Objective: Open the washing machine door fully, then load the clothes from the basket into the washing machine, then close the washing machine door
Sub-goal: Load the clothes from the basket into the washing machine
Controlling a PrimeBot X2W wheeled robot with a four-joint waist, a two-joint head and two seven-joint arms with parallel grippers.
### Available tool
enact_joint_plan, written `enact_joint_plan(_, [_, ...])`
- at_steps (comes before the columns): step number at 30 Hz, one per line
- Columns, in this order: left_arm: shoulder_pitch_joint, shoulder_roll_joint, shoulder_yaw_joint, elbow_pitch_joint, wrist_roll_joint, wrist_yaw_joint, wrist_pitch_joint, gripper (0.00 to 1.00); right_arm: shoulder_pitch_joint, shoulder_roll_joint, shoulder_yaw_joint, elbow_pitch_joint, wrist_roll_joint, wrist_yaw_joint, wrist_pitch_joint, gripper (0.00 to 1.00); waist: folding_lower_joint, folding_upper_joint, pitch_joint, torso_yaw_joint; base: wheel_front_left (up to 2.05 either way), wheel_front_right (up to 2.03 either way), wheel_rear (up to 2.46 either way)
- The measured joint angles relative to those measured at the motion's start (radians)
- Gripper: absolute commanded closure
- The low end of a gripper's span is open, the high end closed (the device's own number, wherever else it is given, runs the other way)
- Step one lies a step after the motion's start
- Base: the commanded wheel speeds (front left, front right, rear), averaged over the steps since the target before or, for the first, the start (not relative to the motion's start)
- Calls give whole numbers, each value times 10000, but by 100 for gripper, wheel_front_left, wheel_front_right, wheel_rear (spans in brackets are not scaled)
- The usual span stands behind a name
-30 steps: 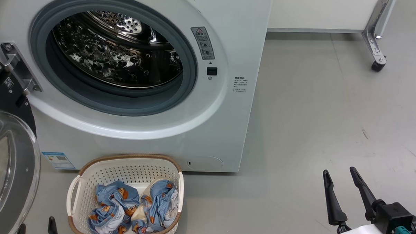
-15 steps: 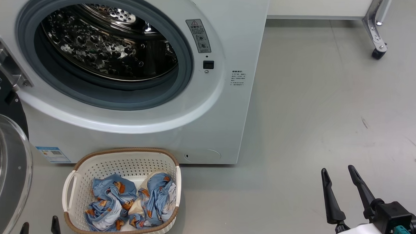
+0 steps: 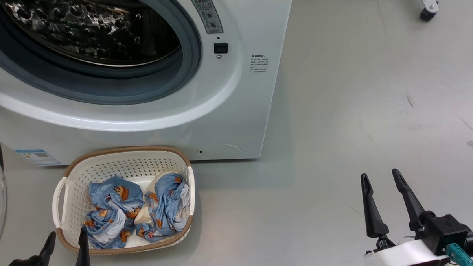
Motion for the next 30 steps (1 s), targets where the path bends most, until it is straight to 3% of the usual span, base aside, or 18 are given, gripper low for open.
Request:
enact_joint_plan(8, [-899, 378, -568, 679, -562, -12, 978, 0, -427, 123, 88, -144, -71, 0, -2, 0, 0, 0, 975, -374, 0, 0, 0])
enact_joint_plan(16, [-2230, 1047, -1799, 890, -1783, -12, 1866, 0, -912, 174, 130, -366, -295, 0, -2, 0, 0, 0, 2211, -810, 0, 0, 0])
enact_joint_plan(30, [-4081, 2038, -2422, 1499, -3595, -13, 2936, 0, -1846, 222, -140, -796, -454, -2, -2, 0, 1, 0, 4168, -1345, 0, 0, 0])
